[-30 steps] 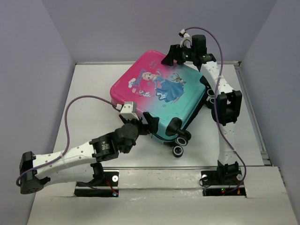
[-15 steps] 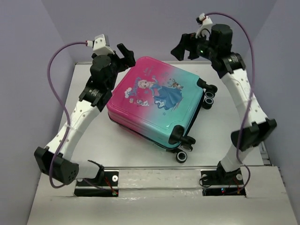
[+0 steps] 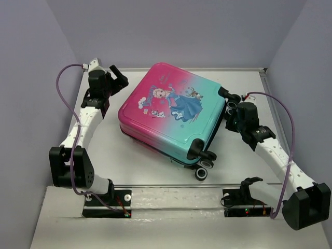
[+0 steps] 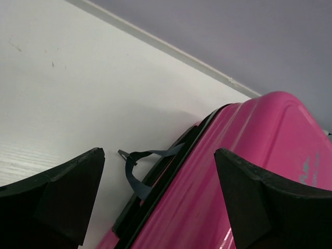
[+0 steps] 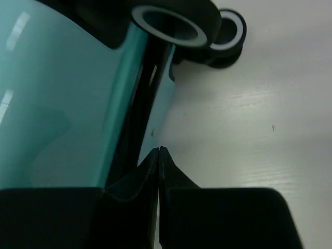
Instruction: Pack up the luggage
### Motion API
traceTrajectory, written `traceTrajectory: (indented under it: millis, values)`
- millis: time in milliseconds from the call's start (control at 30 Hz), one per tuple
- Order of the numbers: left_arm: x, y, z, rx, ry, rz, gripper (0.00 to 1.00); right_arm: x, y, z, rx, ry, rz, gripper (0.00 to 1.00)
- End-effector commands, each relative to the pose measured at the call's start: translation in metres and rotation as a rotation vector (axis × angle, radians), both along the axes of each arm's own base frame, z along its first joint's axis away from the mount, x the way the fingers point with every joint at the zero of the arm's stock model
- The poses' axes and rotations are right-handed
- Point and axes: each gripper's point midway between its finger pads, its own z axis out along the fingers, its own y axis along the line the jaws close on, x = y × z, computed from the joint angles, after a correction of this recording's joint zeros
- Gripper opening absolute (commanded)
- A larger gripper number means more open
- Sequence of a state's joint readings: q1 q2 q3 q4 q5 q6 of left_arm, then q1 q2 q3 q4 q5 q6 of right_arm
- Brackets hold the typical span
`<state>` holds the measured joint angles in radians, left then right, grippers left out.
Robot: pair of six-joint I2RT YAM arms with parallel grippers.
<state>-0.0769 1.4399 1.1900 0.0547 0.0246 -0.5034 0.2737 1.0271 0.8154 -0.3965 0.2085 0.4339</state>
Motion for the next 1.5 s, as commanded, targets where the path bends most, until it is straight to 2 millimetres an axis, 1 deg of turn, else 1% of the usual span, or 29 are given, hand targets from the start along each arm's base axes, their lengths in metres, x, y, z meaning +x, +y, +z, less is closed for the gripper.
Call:
traceTrajectory:
  millis: [0, 33, 67, 133, 200, 233, 267, 333, 367, 433, 467, 567, 600, 633, 667, 700, 733, 800, 867, 1033, 1067, 1167, 1200, 1267, 1300, 1367, 1400, 1433, 1467]
  values:
    - [-0.011, -0.007, -0.028, -0.050, 0.019, -0.038, 0.99, 0.014, 0.003, 0.010, 0.084, -0.087, -0.061, 0.07]
    - [-0.010, -0.008, -0.025, -0.060, 0.011, -0.038, 0.99, 0.016, 0.008, 0.005, 0.094, -0.078, -0.041, 0.07]
    - [-0.017, -0.011, -0.045, -0.073, 0.049, -0.053, 0.99, 0.018, 0.021, 0.003, 0.122, -0.073, 0.024, 0.07]
    - [-0.022, -0.020, -0.059, -0.099, 0.058, -0.071, 0.99, 0.029, 0.038, -0.002, 0.156, -0.058, 0.097, 0.07]
    - [-0.038, -0.032, -0.086, -0.125, 0.107, -0.089, 0.99, 0.041, 0.062, 0.007, 0.209, -0.085, 0.207, 0.07]
    - [-0.042, -0.034, -0.087, -0.134, 0.095, -0.091, 0.99, 0.056, 0.071, 0.011, 0.215, -0.111, 0.248, 0.07]
    - [-0.055, -0.035, -0.109, -0.131, 0.137, -0.087, 0.99, 0.063, 0.079, 0.013, 0.228, -0.113, 0.278, 0.07]
    - [-0.069, -0.043, -0.116, -0.132, 0.140, -0.107, 0.99, 0.082, 0.101, 0.014, 0.268, -0.090, 0.368, 0.07]
    - [-0.083, -0.044, -0.131, -0.137, 0.171, -0.101, 0.99, 0.093, 0.111, 0.022, 0.287, -0.114, 0.405, 0.07]
    - [-0.098, -0.054, -0.126, -0.150, 0.141, -0.121, 0.99, 0.103, 0.140, 0.028, 0.337, -0.103, 0.525, 0.07]
    - [-0.112, -0.053, -0.141, -0.142, 0.166, -0.109, 0.99, 0.120, 0.161, 0.036, 0.365, -0.100, 0.600, 0.07]
    - [-0.144, -0.069, -0.138, -0.129, 0.142, -0.149, 0.99, 0.138, 0.191, 0.043, 0.377, -0.048, 0.692, 0.09]
    - [-0.161, -0.072, -0.142, -0.136, 0.136, -0.141, 0.99, 0.150, 0.212, 0.055, 0.393, -0.038, 0.758, 0.17]
    - [-0.174, -0.071, -0.156, -0.135, 0.158, -0.133, 0.99, 0.157, 0.217, 0.061, 0.391, -0.037, 0.785, 0.24]
    - [-0.179, -0.079, -0.146, -0.160, 0.135, -0.155, 0.99, 0.166, 0.221, 0.067, 0.391, -0.034, 0.785, 0.34]
    - [-0.190, -0.077, -0.157, -0.160, 0.149, -0.145, 0.99, 0.178, 0.222, 0.060, 0.381, -0.016, 0.767, 0.60]
    - [-0.200, -0.083, -0.148, -0.199, 0.124, -0.158, 0.99, 0.188, 0.222, 0.089, 0.364, -0.063, 0.760, 0.73]
    - [-0.210, -0.077, -0.142, -0.221, 0.088, -0.135, 0.99, 0.198, 0.218, 0.116, 0.321, -0.113, 0.736, 0.95]
    - [-0.210, -0.072, -0.126, -0.223, 0.044, -0.126, 0.99, 0.200, 0.214, 0.135, 0.292, -0.156, 0.730, 1.00]
    - [-0.199, -0.073, -0.077, -0.166, -0.036, -0.147, 0.99, 0.185, 0.204, 0.203, 0.255, -0.301, 0.769, 1.00]
    - [-0.194, -0.076, -0.059, -0.152, -0.065, -0.164, 0.99, 0.172, 0.201, 0.228, 0.240, -0.356, 0.791, 1.00]
    - [-0.181, -0.085, -0.048, -0.122, -0.070, -0.186, 0.99, 0.144, 0.198, 0.262, 0.230, -0.436, 0.852, 1.00]
    - [-0.174, -0.087, -0.037, -0.110, -0.090, -0.187, 0.99, 0.117, 0.197, 0.278, 0.245, -0.479, 0.909, 0.98]
    - [-0.167, -0.089, -0.026, -0.103, -0.117, -0.188, 0.99, 0.085, 0.201, 0.281, 0.268, -0.511, 0.950, 0.88]
    - [-0.163, -0.089, -0.012, -0.098, -0.140, -0.184, 0.99, 0.043, 0.210, 0.264, 0.288, -0.485, 0.999, 0.69]
    - [-0.158, -0.086, 0.005, -0.080, -0.159, -0.167, 0.99, 0.007, 0.221, 0.255, 0.299, -0.528, 1.031, 0.40]
    - [-0.158, -0.082, 0.008, -0.068, -0.165, -0.151, 0.99, -0.011, 0.226, 0.244, 0.307, -0.521, 1.039, 0.26]
    - [-0.158, -0.070, 0.014, -0.050, -0.181, -0.117, 0.99, -0.049, 0.239, 0.216, 0.315, -0.487, 1.091, 0.17]
    - [-0.160, -0.069, 0.013, -0.041, -0.179, -0.119, 0.99, -0.066, 0.245, 0.200, 0.317, -0.459, 1.114, 0.17]
